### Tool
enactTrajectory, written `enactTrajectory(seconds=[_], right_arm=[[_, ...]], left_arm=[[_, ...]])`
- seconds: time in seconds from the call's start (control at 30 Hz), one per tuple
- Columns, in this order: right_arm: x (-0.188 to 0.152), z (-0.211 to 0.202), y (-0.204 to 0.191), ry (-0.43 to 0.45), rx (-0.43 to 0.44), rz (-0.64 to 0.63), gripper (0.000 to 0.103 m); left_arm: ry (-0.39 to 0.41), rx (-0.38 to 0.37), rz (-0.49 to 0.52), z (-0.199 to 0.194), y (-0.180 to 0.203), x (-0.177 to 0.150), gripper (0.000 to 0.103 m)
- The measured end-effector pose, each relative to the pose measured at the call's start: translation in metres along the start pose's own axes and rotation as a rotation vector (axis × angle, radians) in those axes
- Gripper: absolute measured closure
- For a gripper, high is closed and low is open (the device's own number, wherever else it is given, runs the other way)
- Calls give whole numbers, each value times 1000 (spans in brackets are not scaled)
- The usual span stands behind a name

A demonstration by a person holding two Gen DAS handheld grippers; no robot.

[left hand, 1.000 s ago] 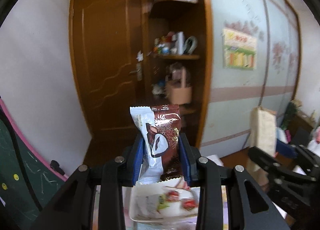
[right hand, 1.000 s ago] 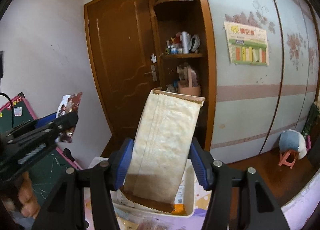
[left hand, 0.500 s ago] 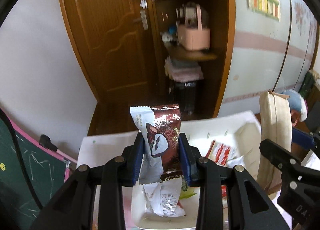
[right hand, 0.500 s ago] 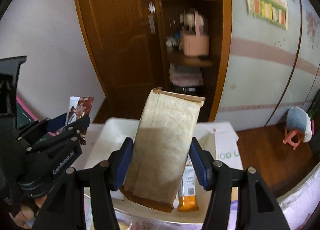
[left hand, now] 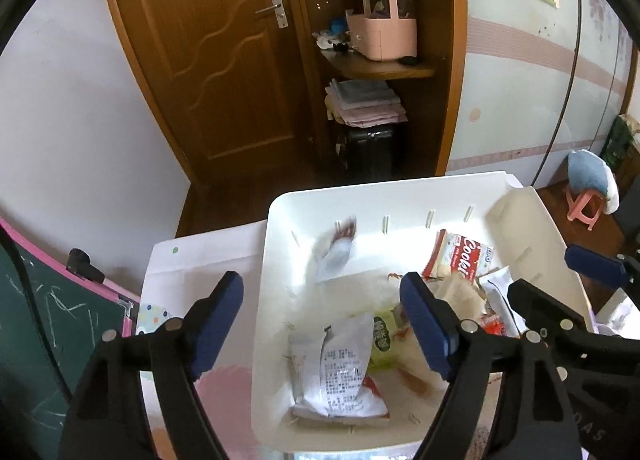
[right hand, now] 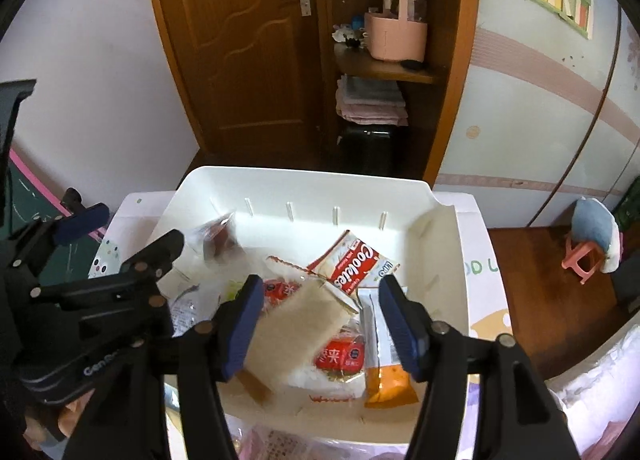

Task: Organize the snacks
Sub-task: 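Lift both packs over the white basket and open both tools to drop them, then withdraw both tools from the basket toward the remaining snacks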

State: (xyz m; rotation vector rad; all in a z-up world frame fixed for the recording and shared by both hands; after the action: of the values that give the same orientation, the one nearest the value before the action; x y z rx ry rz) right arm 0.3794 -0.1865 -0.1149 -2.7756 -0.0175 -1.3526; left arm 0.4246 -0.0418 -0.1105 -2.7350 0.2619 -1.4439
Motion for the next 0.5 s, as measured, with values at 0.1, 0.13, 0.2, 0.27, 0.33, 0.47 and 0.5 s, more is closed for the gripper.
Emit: enactTrajectory(seconds=[0.1,0.13,0.2,0.27,0.33,0.47,0.5], right_arm=[[1,-10,3,6,3,26,35],[5,-11,7,8,3,38,35],[6,-19,8,14,3,49,35],[7,-30,9,23,0,54,35],[7,-42,9,31,2,54,35],[7,-67,7,49,4,51,35],[7,-74,7,52,5,52,35]], left_arm=[[6,-5,-10,-12,-4,3,23],[14,-4,-5,-20,-3,5,23],[28,-5,2,-30,-2,8,23],[45,-12,15,-45,0,11,23],[58,-18,24,-60,2,12,23],[96,-19,42,-97,6,15,22],[100,-20,43,-103,5,16,22]])
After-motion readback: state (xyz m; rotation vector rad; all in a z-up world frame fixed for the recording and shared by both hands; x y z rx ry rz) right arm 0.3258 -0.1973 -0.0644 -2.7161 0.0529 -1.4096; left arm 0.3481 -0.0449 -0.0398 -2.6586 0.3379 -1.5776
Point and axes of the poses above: each gripper's, at about its wrist camera, not at the fingertips, and z roughly the way its jaws point, y to its right, x to its top, the point moved 6 cm from there along z, roughly the way its jaws point, and after that the axes turned 15 degrees about y, right-handed, at the moved point
